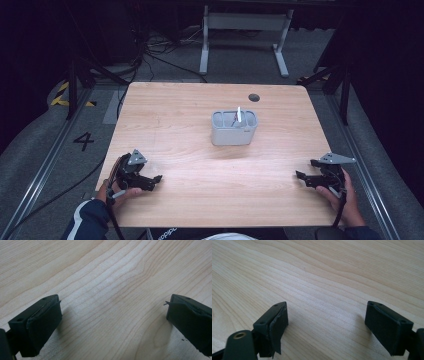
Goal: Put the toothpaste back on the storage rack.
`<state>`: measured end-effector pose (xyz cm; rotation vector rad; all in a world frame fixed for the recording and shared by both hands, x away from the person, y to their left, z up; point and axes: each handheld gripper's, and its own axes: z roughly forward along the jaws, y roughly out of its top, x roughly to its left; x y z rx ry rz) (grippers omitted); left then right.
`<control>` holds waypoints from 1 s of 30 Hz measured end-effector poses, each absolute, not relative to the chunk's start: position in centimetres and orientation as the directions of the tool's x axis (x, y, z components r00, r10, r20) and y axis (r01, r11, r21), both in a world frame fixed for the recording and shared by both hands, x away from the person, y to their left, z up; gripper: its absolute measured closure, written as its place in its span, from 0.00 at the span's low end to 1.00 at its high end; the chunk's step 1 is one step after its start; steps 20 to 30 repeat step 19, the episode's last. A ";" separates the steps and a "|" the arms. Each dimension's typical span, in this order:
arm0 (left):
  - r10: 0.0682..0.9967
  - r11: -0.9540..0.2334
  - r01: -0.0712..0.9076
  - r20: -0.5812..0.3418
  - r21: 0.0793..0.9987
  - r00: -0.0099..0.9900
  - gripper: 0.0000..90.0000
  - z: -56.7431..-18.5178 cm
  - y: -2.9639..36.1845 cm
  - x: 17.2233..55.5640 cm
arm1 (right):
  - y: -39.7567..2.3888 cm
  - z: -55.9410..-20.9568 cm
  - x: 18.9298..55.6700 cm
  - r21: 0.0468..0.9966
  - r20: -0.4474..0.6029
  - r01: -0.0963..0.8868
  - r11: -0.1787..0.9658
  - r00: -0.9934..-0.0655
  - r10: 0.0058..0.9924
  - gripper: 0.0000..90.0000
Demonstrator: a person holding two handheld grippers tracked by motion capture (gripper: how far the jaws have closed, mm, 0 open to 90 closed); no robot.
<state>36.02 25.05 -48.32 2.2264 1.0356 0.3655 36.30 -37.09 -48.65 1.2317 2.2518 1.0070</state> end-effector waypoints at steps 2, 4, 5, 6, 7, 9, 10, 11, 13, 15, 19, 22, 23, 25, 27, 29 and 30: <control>0.761 -0.480 0.580 -0.018 0.658 0.649 0.00 -48.3 25.1 36.0 | -37.1 -48.7 36.3 0.743 0.008 0.566 0.358 -0.543 0.840 0.21; 0.760 -0.479 0.580 -0.019 0.659 0.650 0.00 -48.3 25.0 36.0 | -37.1 -48.7 36.3 0.743 0.008 0.566 0.358 -0.542 0.840 0.21; 0.760 -0.480 0.579 -0.018 0.659 0.650 0.00 -48.3 25.1 36.0 | -37.1 -48.7 36.3 0.743 0.008 0.566 0.358 -0.543 0.840 0.21; 0.761 -0.480 0.580 -0.018 0.659 0.649 0.00 -48.3 25.1 36.0 | -37.1 -48.7 36.3 0.743 0.008 0.566 0.358 -0.542 0.840 0.21; 0.760 -0.479 0.580 -0.019 0.659 0.649 0.00 -48.3 25.0 36.0 | -37.1 -48.7 36.3 0.743 0.008 0.566 0.358 -0.542 0.840 0.21; 0.761 -0.480 0.579 -0.016 0.659 0.649 0.00 -48.3 25.1 36.0 | -37.1 -48.7 36.3 0.743 0.008 0.566 0.358 -0.543 0.840 0.21; 0.760 -0.480 0.579 -0.017 0.659 0.649 0.00 -48.3 25.0 36.0 | -37.1 -48.6 36.3 0.742 0.008 0.566 0.359 -0.543 0.840 0.21; 0.762 -0.481 0.581 -0.016 0.657 0.648 0.00 -48.3 25.0 36.0 | -37.1 -48.7 36.3 0.743 0.008 0.566 0.358 -0.542 0.840 0.21; 0.763 -0.478 0.580 -0.016 0.660 0.647 0.00 -48.3 25.0 36.0 | -37.1 -48.7 36.3 0.743 0.008 0.566 0.358 -0.542 0.840 0.21; 0.765 -0.476 0.581 -0.015 0.660 0.644 0.00 -48.3 25.0 36.0 | -37.1 -48.7 36.3 0.742 0.008 0.566 0.358 -0.542 0.840 0.21; 0.765 -0.477 0.580 -0.013 0.660 0.643 0.00 -48.3 25.0 36.0 | -37.1 -48.6 36.3 0.742 0.008 0.566 0.359 -0.543 0.840 0.21; 0.765 -0.477 0.580 -0.013 0.660 0.643 0.00 -48.3 25.0 36.0 | -37.1 -48.6 36.3 0.742 0.008 0.566 0.359 -0.543 0.840 0.21; 0.765 -0.477 0.580 -0.013 0.660 0.643 0.00 -48.3 25.0 36.0 | -37.1 -48.6 36.3 0.742 0.008 0.566 0.359 -0.543 0.840 0.21; 0.765 -0.477 0.580 -0.013 0.660 0.643 0.00 -48.3 25.0 36.0 | -37.1 -48.6 36.3 0.742 0.008 0.566 0.359 -0.543 0.840 0.21; 0.765 -0.477 0.580 -0.013 0.660 0.643 0.00 -48.3 25.0 36.0 | -37.1 -48.6 36.3 0.742 0.008 0.566 0.359 -0.543 0.840 0.21; 0.765 -0.477 0.580 -0.013 0.660 0.643 0.00 -48.3 25.0 36.0 | -37.1 -48.6 36.3 0.742 0.008 0.566 0.359 -0.543 0.840 0.21; 0.765 -0.477 0.580 -0.013 0.660 0.643 0.00 -48.3 25.0 36.0 | -37.1 -48.6 36.3 0.742 0.008 0.566 0.359 -0.543 0.840 0.21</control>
